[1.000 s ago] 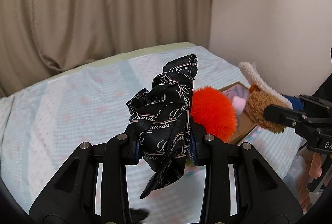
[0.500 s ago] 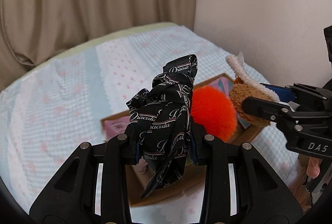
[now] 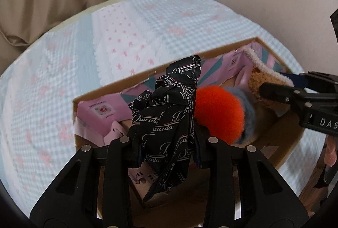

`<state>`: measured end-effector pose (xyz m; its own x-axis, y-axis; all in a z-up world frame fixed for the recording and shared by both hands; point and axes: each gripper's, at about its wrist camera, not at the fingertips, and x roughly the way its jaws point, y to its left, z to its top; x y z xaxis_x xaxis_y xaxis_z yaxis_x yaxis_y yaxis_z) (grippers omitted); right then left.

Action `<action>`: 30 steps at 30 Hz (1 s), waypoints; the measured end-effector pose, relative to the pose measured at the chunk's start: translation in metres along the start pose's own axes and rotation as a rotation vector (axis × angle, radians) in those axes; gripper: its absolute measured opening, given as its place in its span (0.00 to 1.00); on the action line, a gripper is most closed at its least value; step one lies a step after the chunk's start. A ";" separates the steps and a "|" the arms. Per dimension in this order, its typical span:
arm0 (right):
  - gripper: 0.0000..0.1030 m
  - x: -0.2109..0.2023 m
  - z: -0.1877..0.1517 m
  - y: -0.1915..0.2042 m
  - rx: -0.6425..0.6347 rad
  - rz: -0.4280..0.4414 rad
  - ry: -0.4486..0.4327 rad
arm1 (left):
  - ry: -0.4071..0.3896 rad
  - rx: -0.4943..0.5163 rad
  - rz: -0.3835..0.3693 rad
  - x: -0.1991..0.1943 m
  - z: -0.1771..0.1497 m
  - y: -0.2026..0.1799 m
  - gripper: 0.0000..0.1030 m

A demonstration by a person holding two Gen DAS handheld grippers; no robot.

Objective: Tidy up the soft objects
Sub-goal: 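Lower both items into the box and open both tools, then lift both tools out of the box toward the black scrunchie on the bed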

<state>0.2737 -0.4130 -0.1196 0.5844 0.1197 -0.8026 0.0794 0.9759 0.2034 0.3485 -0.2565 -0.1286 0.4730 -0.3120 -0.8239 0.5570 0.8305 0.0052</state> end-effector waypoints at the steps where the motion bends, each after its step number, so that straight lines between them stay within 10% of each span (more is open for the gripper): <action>1: 0.41 0.002 0.000 -0.001 -0.001 -0.002 0.005 | 0.006 0.002 0.003 0.003 0.000 0.001 0.30; 6: 0.44 0.008 0.002 -0.003 0.004 0.009 0.042 | 0.030 0.036 0.030 0.004 -0.004 0.000 0.38; 8: 0.52 0.010 0.006 -0.004 0.014 0.015 0.055 | 0.035 0.086 0.081 0.002 -0.005 -0.006 0.95; 9: 0.64 0.011 0.007 -0.004 0.022 0.013 0.058 | 0.029 0.112 0.109 0.000 -0.005 -0.010 0.99; 12: 1.00 0.009 0.010 -0.003 0.025 0.007 0.038 | 0.014 0.147 0.129 -0.007 -0.009 -0.013 1.00; 30: 1.00 -0.027 0.005 0.015 -0.005 0.002 -0.029 | -0.033 0.103 0.119 -0.062 -0.016 -0.012 1.00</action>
<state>0.2635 -0.4023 -0.0920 0.6076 0.1167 -0.7857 0.0738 0.9766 0.2021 0.3011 -0.2401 -0.0870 0.5608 -0.2310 -0.7951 0.5623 0.8111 0.1610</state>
